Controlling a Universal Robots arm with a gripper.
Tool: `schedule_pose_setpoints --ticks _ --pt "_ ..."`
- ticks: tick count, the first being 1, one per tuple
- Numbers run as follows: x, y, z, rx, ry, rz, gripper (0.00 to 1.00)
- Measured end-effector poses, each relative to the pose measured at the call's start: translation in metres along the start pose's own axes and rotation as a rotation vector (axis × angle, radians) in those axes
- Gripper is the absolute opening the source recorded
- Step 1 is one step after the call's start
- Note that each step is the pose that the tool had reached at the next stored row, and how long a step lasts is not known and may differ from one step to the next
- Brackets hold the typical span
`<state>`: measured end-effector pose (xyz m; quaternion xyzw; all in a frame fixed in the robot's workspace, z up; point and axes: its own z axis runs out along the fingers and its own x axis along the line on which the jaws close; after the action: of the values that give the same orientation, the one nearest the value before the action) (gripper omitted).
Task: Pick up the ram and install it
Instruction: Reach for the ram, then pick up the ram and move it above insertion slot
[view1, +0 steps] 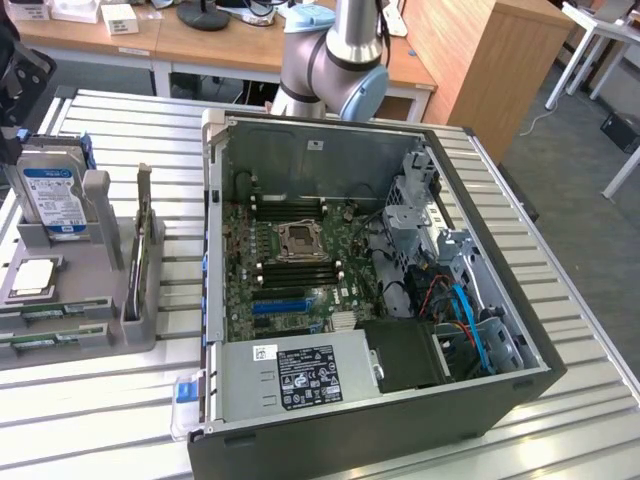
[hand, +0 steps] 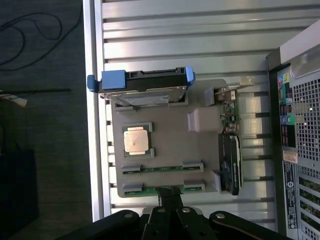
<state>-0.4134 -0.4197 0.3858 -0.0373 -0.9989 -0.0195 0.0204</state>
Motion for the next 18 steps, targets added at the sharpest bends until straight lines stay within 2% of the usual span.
schedule_pose_setpoints --ticks 2,18 --pt "-0.0002 -0.003 -0.0001 0.0001 -0.0001 0.0 0.11" --pt "-0.0002 -0.0031 -0.0001 0.0004 0.0004 -0.009 0.11"
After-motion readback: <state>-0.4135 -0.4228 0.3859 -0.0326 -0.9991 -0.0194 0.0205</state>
